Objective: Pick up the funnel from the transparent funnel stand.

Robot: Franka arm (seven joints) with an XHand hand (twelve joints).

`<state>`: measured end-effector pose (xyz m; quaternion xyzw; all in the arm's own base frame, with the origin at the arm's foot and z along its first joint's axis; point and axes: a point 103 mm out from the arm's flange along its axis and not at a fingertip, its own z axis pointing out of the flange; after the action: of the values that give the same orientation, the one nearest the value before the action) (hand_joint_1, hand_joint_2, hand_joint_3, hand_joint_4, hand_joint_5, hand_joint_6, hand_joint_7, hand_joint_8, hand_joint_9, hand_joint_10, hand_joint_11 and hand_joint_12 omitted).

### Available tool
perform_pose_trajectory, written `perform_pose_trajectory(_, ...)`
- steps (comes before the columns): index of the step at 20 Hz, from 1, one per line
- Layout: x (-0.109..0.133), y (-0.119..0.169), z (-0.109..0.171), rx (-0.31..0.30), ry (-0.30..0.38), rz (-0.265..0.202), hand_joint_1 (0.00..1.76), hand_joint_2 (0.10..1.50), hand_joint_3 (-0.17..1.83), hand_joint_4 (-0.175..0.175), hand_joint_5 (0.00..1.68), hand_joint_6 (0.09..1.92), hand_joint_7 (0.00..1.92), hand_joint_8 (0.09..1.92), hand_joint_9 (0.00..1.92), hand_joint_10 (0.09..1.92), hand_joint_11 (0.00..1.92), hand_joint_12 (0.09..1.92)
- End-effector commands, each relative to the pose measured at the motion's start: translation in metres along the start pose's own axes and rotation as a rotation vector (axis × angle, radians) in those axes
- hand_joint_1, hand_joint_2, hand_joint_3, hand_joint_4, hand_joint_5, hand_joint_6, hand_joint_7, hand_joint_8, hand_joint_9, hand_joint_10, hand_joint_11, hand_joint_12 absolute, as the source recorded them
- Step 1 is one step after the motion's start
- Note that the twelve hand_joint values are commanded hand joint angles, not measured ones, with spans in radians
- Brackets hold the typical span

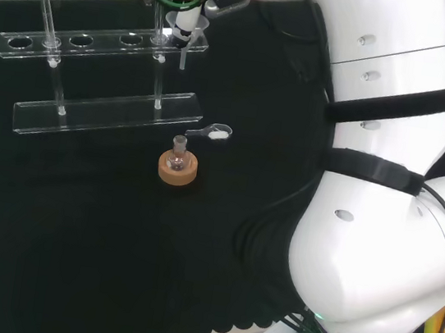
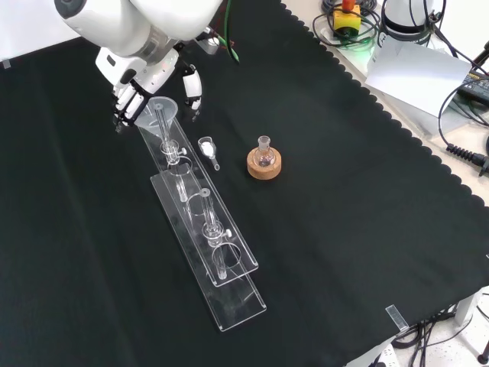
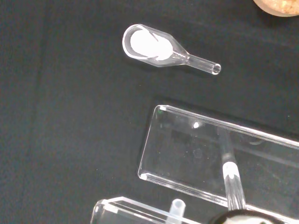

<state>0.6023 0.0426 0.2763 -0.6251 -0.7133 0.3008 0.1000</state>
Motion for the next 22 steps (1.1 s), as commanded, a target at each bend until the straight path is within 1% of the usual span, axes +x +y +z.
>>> perform_pose_trajectory(1,0.004,0.001,-0.001,-0.03,-0.034,-0.002,0.71,0.68,0.58,0.006,0.29,0.09,0.08,0.68,0.51,0.69,0.41,1.44)
perform_pose_trajectory(2,0.005,0.0,-0.002,-0.038,-0.042,0.001,0.71,0.69,0.58,0.005,0.31,0.09,0.12,0.68,0.55,0.66,0.42,1.43)
perform_pose_trajectory(4,0.01,-0.003,-0.006,-0.09,-0.092,0.01,0.73,0.7,0.58,0.001,0.38,0.09,0.22,0.67,0.63,0.6,0.44,1.41)
perform_pose_trajectory(5,0.012,-0.006,-0.01,-0.111,-0.132,0.019,0.74,0.72,0.59,-0.002,0.43,0.09,0.29,0.66,0.68,0.58,0.46,1.39)
perform_pose_trajectory(7,0.016,-0.012,-0.018,-0.144,-0.146,0.022,0.76,0.74,0.59,-0.004,0.51,0.09,0.4,0.64,0.77,0.53,0.51,1.36)
perform_pose_trajectory(9,0.018,-0.019,-0.027,-0.171,-0.155,0.019,0.78,0.75,0.6,-0.002,0.59,0.09,0.45,0.63,0.82,0.5,0.53,1.35)
perform_pose_trajectory(11,0.016,-0.027,-0.036,-0.192,-0.16,0.006,0.8,0.76,0.6,0.002,0.63,0.1,0.47,0.62,0.84,0.49,0.55,1.34)
perform_pose_trajectory(16,-0.002,-0.048,-0.06,-0.17,-0.175,0.013,0.81,0.76,0.61,0.004,0.66,0.11,0.48,0.62,0.86,0.48,0.56,1.33)
perform_pose_trajectory(22,-0.023,-0.078,-0.074,-0.145,-0.173,0.057,0.81,0.76,0.61,0.004,0.67,0.12,0.47,0.61,0.86,0.47,0.56,1.33)
